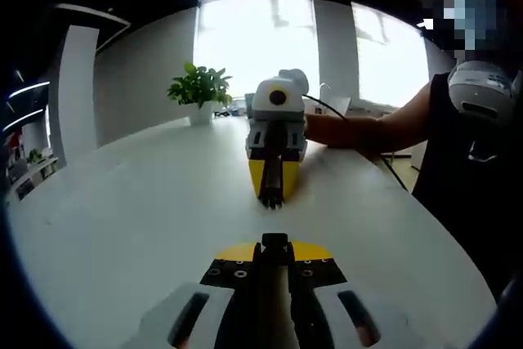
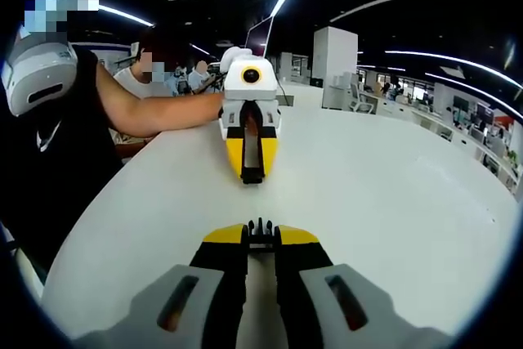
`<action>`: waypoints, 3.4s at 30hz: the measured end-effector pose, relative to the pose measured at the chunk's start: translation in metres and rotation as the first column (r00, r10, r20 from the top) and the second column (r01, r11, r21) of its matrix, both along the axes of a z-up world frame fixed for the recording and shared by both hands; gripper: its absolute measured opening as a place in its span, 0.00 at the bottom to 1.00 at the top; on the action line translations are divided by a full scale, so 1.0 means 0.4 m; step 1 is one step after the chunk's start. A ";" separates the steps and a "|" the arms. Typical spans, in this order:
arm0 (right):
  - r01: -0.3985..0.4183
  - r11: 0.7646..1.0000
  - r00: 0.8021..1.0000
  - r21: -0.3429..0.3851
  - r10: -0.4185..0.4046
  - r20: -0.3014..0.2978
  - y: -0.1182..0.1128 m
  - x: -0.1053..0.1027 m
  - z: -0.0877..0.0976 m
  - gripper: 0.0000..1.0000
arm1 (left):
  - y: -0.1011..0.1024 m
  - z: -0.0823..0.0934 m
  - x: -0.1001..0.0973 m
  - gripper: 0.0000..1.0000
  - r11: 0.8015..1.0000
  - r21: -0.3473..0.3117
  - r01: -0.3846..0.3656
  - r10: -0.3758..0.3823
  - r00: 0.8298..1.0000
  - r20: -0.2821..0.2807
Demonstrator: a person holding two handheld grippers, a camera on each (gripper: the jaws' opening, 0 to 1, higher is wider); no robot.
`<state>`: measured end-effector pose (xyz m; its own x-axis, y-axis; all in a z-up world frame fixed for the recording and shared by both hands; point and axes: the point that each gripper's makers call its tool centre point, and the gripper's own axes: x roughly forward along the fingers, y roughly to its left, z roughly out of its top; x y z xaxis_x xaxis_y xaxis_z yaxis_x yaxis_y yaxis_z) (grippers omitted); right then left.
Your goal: Snap the two parts of the plastic buckle together until the buckle closes and remains connected.
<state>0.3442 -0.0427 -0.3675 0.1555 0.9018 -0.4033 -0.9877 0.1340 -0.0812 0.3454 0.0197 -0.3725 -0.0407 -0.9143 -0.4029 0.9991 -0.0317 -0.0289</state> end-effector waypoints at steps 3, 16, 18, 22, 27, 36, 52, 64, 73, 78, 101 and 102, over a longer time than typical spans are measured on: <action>-0.006 1.000 1.000 -0.001 0.006 0.004 0.003 -0.004 0.002 0.11 | -0.005 -0.002 -0.002 0.11 1.000 0.006 0.002 -0.002 1.000 0.007; -0.012 1.000 1.000 -0.007 0.012 0.009 0.010 -0.007 -0.002 0.11 | -0.015 0.001 -0.006 0.11 1.000 0.008 0.002 -0.002 1.000 0.006; -0.012 1.000 1.000 -0.007 0.012 0.011 0.011 -0.006 -0.002 0.11 | -0.020 0.004 -0.008 0.11 1.000 0.000 0.005 -0.005 1.000 0.002; -0.016 1.000 1.000 -0.004 0.016 0.008 0.015 -0.008 -0.002 0.11 | -0.027 0.006 -0.012 0.11 1.000 -0.006 0.014 -0.014 1.000 -0.007; -0.019 1.000 1.000 -0.004 0.019 0.011 0.019 -0.009 -0.001 0.11 | -0.031 0.010 -0.015 0.11 1.000 -0.014 0.015 -0.016 1.000 -0.012; -0.022 1.000 1.000 0.001 0.022 0.010 0.027 -0.012 0.000 0.11 | -0.034 0.000 -0.014 0.11 1.000 0.009 0.013 -0.012 1.000 -0.011; -0.040 0.999 0.999 -0.002 0.040 0.015 0.048 -0.024 -0.002 0.11 | -0.046 -0.005 -0.025 0.11 1.000 0.020 0.024 -0.023 1.000 -0.009; -0.047 0.999 0.999 0.008 0.046 0.019 0.058 -0.028 0.003 0.11 | -0.054 -0.006 -0.029 0.11 0.999 0.022 0.029 -0.028 1.000 -0.010; -0.043 0.999 0.999 0.013 0.043 0.017 0.058 -0.026 0.006 0.11 | -0.056 -0.004 -0.028 0.11 0.999 0.019 0.028 -0.028 1.000 -0.012; -0.047 0.999 0.999 0.013 0.046 0.019 0.062 -0.028 0.006 0.11 | -0.057 -0.003 -0.030 0.11 0.999 0.019 0.030 -0.029 1.000 -0.011; -0.043 0.999 0.999 -0.012 0.043 0.019 0.062 -0.027 -0.007 0.11 | -0.068 -0.013 -0.028 0.11 0.999 0.036 0.021 -0.021 1.000 0.001; -0.042 0.999 0.999 -0.012 0.043 0.020 0.062 -0.026 -0.008 0.11 | -0.068 -0.013 -0.028 0.11 0.999 0.036 0.021 -0.021 1.000 0.002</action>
